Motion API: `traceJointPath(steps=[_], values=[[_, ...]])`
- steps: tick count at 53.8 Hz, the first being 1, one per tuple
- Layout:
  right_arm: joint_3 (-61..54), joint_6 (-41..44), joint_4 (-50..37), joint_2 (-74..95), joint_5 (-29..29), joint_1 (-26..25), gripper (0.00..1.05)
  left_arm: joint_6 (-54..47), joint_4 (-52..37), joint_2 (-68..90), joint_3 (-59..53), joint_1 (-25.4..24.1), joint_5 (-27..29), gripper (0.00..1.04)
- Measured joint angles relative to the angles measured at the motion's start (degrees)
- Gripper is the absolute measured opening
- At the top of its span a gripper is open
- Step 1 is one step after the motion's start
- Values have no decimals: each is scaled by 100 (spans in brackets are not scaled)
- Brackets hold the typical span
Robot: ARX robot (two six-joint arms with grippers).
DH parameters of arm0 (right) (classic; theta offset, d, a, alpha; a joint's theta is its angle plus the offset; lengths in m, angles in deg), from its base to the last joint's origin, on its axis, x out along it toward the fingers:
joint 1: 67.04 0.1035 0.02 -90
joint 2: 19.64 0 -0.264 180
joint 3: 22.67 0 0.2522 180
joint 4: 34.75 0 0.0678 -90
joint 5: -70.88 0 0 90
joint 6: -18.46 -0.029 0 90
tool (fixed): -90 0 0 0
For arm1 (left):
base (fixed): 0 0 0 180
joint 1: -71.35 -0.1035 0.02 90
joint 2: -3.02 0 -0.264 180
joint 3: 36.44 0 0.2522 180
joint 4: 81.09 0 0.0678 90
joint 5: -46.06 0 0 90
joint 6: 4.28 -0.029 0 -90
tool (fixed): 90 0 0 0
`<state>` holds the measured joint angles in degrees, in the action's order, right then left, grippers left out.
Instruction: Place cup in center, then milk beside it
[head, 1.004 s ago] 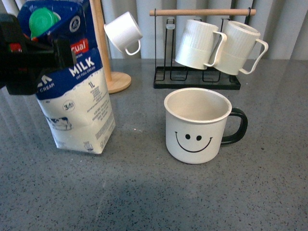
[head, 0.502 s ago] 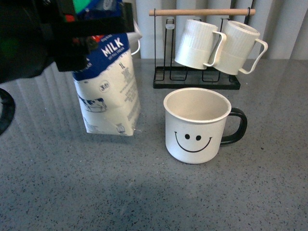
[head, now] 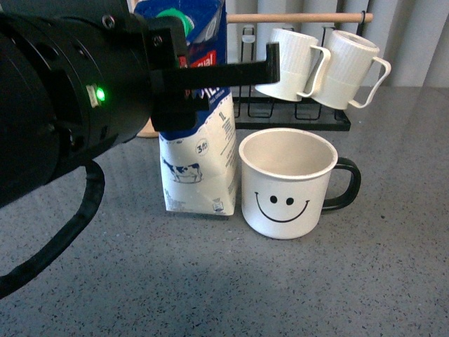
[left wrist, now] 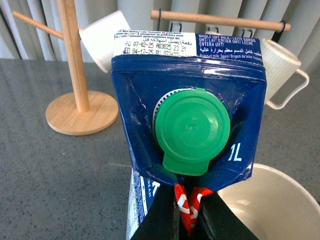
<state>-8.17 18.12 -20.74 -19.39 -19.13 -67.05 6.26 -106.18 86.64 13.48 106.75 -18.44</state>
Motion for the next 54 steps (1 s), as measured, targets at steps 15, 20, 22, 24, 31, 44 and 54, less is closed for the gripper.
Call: traceJointPath(steps=[15,20,22,24,31,44,54], values=[[0,0,0,0,0,0,98,72,-46,219,4,133,184,3],[0,0,0,0,0,0,98,111,-59,238,9,157,232,3],[0,0,0,0,0,0,98,120,-59,240,11,162,240,3],[0,0,0,0,0,0,98,125,-61,256,20,173,249,3],[0,0,0,0,0,0,98,160,-24,260,26,181,256,13],[0,0,0,0,0,0,98,264,-22,260,70,201,210,53],[0,0,0,0,0,0,98,273,-9,212,70,216,201,80]])
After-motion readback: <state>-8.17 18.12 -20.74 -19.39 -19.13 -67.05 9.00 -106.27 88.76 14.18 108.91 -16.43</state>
